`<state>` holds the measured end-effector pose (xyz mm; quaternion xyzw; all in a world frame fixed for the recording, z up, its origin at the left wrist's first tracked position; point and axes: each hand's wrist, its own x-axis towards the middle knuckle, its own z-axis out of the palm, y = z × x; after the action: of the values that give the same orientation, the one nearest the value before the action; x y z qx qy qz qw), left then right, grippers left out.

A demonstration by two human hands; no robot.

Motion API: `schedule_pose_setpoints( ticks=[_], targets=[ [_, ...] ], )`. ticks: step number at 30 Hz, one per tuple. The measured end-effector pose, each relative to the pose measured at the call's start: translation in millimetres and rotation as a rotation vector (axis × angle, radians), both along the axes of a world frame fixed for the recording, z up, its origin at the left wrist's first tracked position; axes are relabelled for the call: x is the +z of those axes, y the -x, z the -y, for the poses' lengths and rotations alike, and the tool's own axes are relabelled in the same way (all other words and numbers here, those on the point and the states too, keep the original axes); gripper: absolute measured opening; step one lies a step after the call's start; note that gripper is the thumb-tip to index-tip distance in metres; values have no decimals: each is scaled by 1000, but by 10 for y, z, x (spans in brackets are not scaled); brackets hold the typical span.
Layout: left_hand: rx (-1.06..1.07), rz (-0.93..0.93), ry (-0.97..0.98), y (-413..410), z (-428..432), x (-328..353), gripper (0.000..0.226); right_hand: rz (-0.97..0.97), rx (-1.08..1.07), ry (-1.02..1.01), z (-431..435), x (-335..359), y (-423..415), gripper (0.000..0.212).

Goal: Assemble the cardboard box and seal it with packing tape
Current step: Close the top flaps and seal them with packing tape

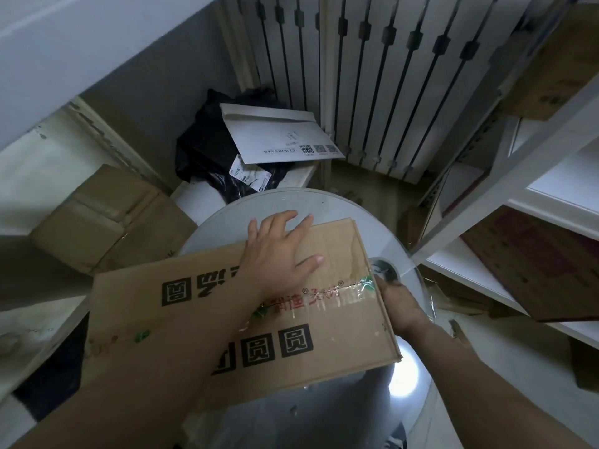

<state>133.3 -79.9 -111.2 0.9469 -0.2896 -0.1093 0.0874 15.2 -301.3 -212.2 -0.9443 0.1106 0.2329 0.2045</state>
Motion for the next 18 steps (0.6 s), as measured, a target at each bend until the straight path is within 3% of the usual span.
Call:
schedule_pose_setpoints(
  ticks=[3,5,7,12,15,18],
  targets=[
    [-16,-77,-169,-12,-64,41,87,76,-38,-70,-45,69,21,45],
    [-24,-62,-235,7,-50,66,87,127,-72,-47,-40,132,71,52],
    [-5,-42,-233,50,-7,102,87,189,-161,-45,-10,236,143,54],
    [81,-53,-216,152,34,102,89,254,-480,52,107,269,277,27],
    [47,64,-28,247,191,107,90,105,-642,89,242,230,308,36],
    [-147,184,274,382,514,114,75,-30,-455,226,405,103,300,57]
  ],
)
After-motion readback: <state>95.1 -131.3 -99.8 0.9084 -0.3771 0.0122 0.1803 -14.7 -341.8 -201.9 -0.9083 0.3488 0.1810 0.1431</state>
